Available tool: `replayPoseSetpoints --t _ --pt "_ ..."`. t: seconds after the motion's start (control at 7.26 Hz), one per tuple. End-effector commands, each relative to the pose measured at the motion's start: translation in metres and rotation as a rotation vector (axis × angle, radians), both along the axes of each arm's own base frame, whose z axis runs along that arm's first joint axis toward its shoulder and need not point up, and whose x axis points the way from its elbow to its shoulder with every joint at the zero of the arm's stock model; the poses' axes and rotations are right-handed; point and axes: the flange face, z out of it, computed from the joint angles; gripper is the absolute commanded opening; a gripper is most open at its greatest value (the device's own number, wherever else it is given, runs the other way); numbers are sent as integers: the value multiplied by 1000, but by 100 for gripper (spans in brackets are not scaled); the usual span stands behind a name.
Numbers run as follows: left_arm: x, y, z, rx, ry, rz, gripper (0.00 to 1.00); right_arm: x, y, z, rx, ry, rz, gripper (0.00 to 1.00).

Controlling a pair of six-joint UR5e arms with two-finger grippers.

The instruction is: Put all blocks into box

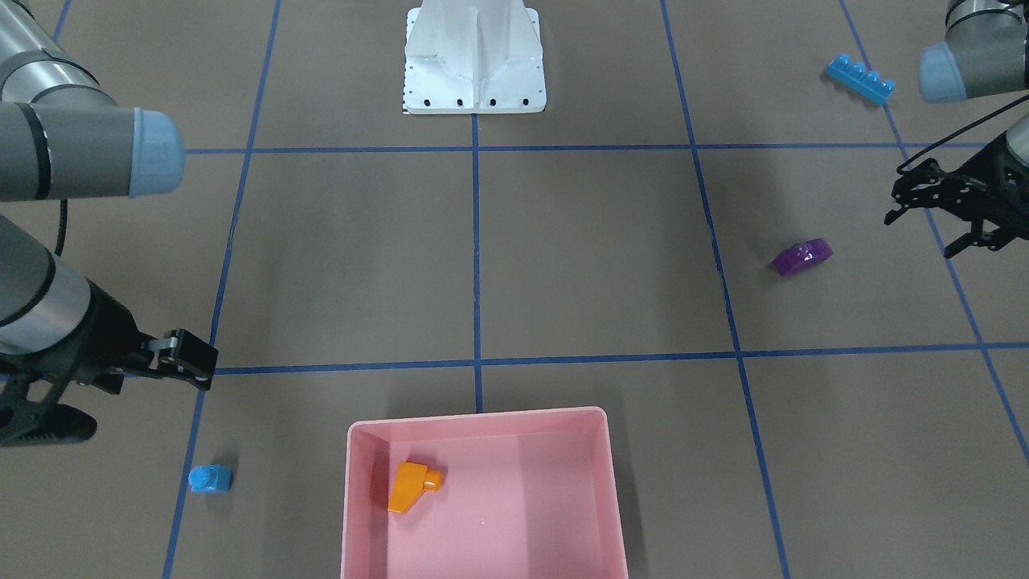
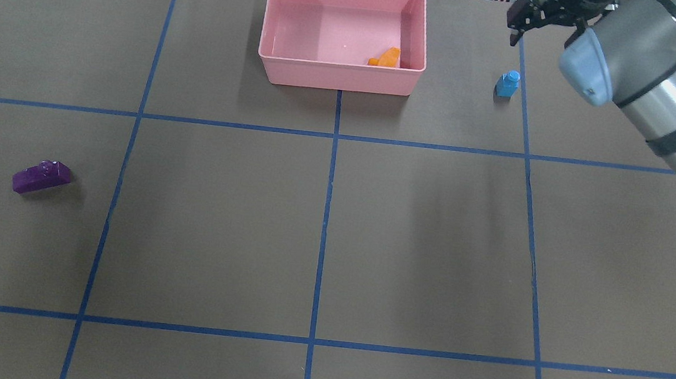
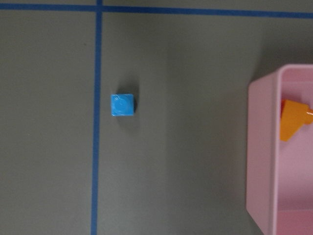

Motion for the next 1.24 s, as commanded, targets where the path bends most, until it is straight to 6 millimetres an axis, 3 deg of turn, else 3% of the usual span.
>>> replayPoseSetpoints --t 0.0,0.14,0.69,0.83,1.1 --pt "76 26 -5 70 -20 38 100 48 67 55 34 16 -34 100" --pt "97 31 -3 101 -52 52 100 51 74 55 36 15 -34 100" --pt "134 45 20 89 -95 115 99 50 72 58 31 22 -34 100" --pt "140 49 24 85 -99 132 92 50 72 59 29 21 -35 100" --pt "143 47 23 86 -97 133 0 50 72 59 31 20 -35 100"
